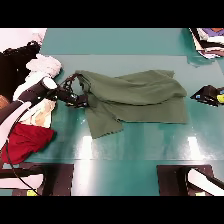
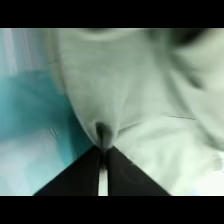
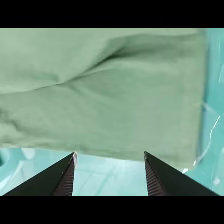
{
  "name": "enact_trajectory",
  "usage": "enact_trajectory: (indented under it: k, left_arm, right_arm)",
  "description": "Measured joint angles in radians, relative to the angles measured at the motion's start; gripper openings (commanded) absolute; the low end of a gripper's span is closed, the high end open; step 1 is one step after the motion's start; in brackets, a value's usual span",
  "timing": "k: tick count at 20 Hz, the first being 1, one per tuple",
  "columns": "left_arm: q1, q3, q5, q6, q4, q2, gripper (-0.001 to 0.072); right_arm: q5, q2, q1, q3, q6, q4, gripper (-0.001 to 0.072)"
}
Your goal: Fold the shirts.
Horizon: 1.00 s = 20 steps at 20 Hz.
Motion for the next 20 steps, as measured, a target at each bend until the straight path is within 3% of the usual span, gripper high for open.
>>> enact_trajectory:
  k: [2, 4, 5, 7, 10, 12, 15, 18, 20]
  left_arm:
    - [-0.001, 0.048, -0.03, 0.0, 0.039, 0.058, 0.0044]
    - [-0.001, 0.095, -0.047, 0.0, 0.064, 0.119, 0.0044]
    - [-0.001, 0.115, -0.049, 0.0, 0.07, 0.146, 0.0044]
    - [-0.001, 0.147, -0.053, 0.001, 0.083, 0.187, 0.0044]
    - [-0.001, 0.168, -0.055, 0.0, 0.091, 0.212, 0.0044]
    - [-0.001, 0.174, -0.054, -0.002, 0.092, 0.219, 0.0044]
    - [-0.001, 0.179, -0.055, -0.006, 0.095, 0.222, 0.0044]
    - [-0.001, 0.18, -0.054, -0.008, 0.096, 0.224, 0.0044]
    - [-0.001, 0.181, -0.054, -0.009, 0.098, 0.225, 0.0044]
  right_arm:
    - [0.014, 0.0, -0.056, -0.014, 0.0, -0.02, 0.0485]
    - [0.026, 0.0, -0.122, -0.057, 0.0, -0.044, 0.0591]
    - [0.029, -0.002, -0.158, -0.091, 0.0, -0.054, 0.0592]
    - [0.028, -0.015, -0.22, -0.164, -0.01, -0.063, 0.0552]
    - [0.01, -0.056, -0.276, -0.27, -0.041, -0.04, 0.0549]
    - [-0.013, -0.092, -0.28, -0.324, -0.064, -0.005, 0.0505]
    - [-0.049, -0.146, -0.224, -0.366, -0.082, 0.032, 0.0495]
    - [-0.072, -0.177, -0.141, -0.381, -0.089, 0.055, 0.0313]
    - [-0.111, -0.18, -0.089, -0.386, -0.092, 0.058, 0.0118]
